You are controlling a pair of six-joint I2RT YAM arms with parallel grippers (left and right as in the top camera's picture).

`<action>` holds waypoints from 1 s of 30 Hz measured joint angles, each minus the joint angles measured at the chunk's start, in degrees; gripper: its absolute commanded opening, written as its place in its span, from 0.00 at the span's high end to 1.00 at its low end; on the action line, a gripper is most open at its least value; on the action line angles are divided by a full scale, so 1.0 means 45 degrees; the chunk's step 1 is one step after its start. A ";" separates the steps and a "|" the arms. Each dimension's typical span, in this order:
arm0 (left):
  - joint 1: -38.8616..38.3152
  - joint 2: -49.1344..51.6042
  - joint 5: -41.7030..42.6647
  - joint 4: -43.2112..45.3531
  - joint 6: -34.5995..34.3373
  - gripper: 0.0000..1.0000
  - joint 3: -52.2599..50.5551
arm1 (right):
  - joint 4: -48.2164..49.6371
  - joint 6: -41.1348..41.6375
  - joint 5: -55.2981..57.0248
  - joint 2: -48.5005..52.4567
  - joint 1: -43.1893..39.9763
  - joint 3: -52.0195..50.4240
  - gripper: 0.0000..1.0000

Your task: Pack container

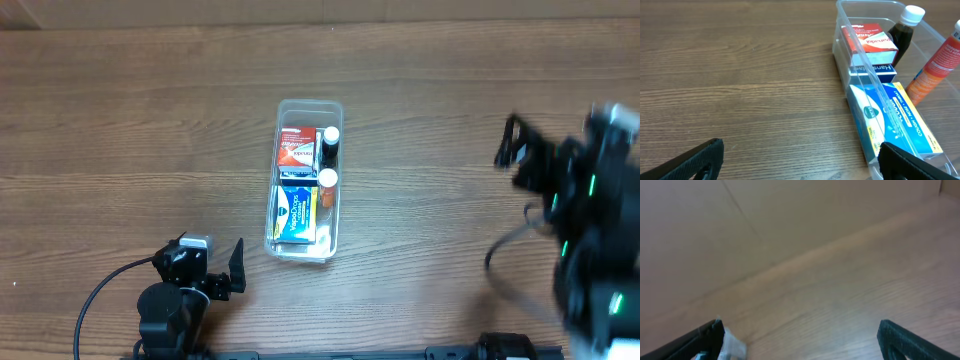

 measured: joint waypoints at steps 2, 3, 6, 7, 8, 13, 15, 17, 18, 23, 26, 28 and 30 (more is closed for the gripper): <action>0.0000 -0.0024 0.0034 -0.0034 0.0000 0.00 0.0000 | 0.0262 -0.0321 0.0097 -0.2079 0.0000 -0.2497 0.00; 0.0000 -0.0029 0.0034 -0.0005 0.0000 0.00 0.0005 | 0.0160 -0.0461 0.0107 -0.3167 0.0000 -0.3900 0.00; 0.0000 -0.0034 0.0034 -0.0034 0.0000 0.00 0.0005 | -0.0039 -0.0646 0.0078 -0.6387 0.0000 -0.7208 0.00; 0.0000 -0.0034 0.0034 -0.0010 0.0000 0.00 0.0005 | -0.0068 -0.0670 0.0000 -0.7266 0.0000 -0.7825 0.00; 0.0000 -0.0034 0.0034 -0.0005 0.0000 0.00 0.0005 | -0.0087 -0.0685 -0.0044 -0.7868 0.0000 -0.8179 0.00; 0.0000 -0.0034 0.0034 0.0000 0.0000 0.00 0.0005 | 0.0709 -0.0758 -0.0282 -0.9496 0.0000 -0.9709 0.00; 0.0000 -0.0034 0.0034 -0.0005 0.0000 0.00 0.0005 | 0.0937 -0.0753 -0.0340 -0.9496 0.0000 -1.0093 0.00; 0.0000 -0.0034 0.0034 -0.0005 0.0000 0.00 0.0005 | 0.1137 -0.0758 -0.0408 -0.9486 0.0000 -1.0093 0.00; 0.0000 -0.0034 0.0034 -0.0005 0.0000 0.00 0.0005 | 0.1132 -0.0763 -0.0423 -0.9491 0.0000 -1.0108 0.00; 0.0000 -0.0034 0.0034 -0.0005 0.0000 0.00 0.0005 | 0.1132 -0.0767 -0.0471 -0.9496 0.0000 -1.0112 0.00; 0.0000 -0.0034 0.0034 -0.0005 0.0000 0.00 0.0005 | 0.1127 -0.0758 -0.0481 -0.9496 0.0000 -1.0112 0.00; 0.0000 -0.0034 0.0034 -0.0005 0.0000 0.00 0.0005 | 0.1132 -0.0767 -0.0481 -0.9496 0.0000 -1.0112 0.00; 0.0000 -0.0034 0.0034 -0.0005 0.0000 0.00 0.0005 | 0.1132 -0.0758 -0.0481 -0.9496 0.0000 -1.0112 0.00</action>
